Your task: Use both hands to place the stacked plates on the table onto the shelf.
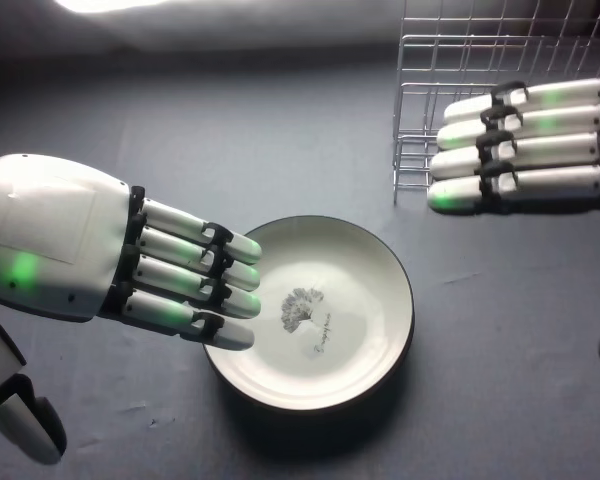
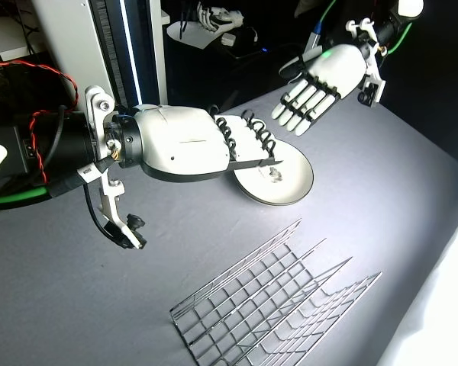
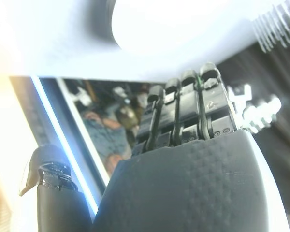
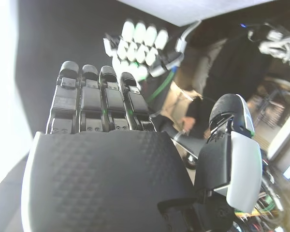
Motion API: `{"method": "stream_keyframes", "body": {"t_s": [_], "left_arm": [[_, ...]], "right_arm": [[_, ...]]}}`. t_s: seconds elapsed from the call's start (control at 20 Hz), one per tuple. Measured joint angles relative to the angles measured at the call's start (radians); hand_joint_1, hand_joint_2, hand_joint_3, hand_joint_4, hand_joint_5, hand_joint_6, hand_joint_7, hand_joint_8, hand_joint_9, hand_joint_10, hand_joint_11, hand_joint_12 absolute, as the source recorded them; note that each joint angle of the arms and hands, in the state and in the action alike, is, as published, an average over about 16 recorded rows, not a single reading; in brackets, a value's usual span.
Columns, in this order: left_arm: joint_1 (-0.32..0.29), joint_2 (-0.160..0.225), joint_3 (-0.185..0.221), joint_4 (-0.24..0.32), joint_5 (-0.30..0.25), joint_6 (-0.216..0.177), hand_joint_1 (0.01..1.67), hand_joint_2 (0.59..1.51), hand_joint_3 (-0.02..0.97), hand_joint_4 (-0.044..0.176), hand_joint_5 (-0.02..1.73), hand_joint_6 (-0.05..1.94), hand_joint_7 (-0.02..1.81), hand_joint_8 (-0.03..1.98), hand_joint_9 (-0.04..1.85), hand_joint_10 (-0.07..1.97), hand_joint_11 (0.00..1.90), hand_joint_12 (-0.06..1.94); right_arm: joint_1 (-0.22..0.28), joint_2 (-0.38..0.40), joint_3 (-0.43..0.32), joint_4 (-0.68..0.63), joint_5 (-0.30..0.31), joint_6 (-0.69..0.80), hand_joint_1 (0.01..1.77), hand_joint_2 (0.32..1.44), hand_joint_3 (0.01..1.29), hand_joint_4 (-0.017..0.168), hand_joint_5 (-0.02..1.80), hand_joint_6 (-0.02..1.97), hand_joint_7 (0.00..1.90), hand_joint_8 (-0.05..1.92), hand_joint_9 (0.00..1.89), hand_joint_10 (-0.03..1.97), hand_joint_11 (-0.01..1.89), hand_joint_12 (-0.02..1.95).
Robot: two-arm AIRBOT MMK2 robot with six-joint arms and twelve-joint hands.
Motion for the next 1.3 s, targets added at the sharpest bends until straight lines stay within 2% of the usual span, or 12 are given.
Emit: {"method": "stream_keyframes", "body": {"t_s": [0.2, 0.45, 0.75, 1.3], "left_arm": [[0.002, -0.045, 0.045, 0.052, 0.010, 0.005, 0.01, 0.997, 0.035, 0.003, 0.02, 0.02, 0.02, 0.01, 0.02, 0.01, 0.02, 0.01], [0.019, -0.088, 0.080, 0.083, 0.034, 0.013, 0.02, 0.996, 0.033, 0.004, 0.02, 0.02, 0.02, 0.01, 0.02, 0.01, 0.02, 0.01], [0.055, -0.128, 0.115, 0.084, 0.070, 0.029, 0.02, 0.995, 0.032, 0.005, 0.02, 0.02, 0.02, 0.01, 0.02, 0.01, 0.02, 0.01], [0.101, -0.174, 0.173, 0.077, 0.098, 0.062, 0.02, 0.993, 0.024, -0.001, 0.01, 0.01, 0.02, 0.01, 0.02, 0.01, 0.02, 0.01]], "right_arm": [[-0.019, -0.011, 0.024, -0.014, 0.052, 0.001, 0.05, 1.00, 0.02, 0.006, 0.02, 0.02, 0.02, 0.02, 0.01, 0.00, 0.02, 0.02], [-0.035, -0.016, 0.037, -0.019, 0.076, 0.002, 0.05, 0.99, 0.02, 0.006, 0.02, 0.02, 0.02, 0.02, 0.01, 0.00, 0.02, 0.02], [-0.041, -0.016, 0.043, -0.019, 0.081, 0.002, 0.05, 0.97, 0.02, 0.005, 0.02, 0.02, 0.02, 0.02, 0.01, 0.00, 0.02, 0.02], [-0.056, -0.015, 0.047, -0.018, 0.091, 0.002, 0.04, 0.95, 0.02, 0.005, 0.02, 0.02, 0.02, 0.02, 0.01, 0.00, 0.02, 0.02]]}}
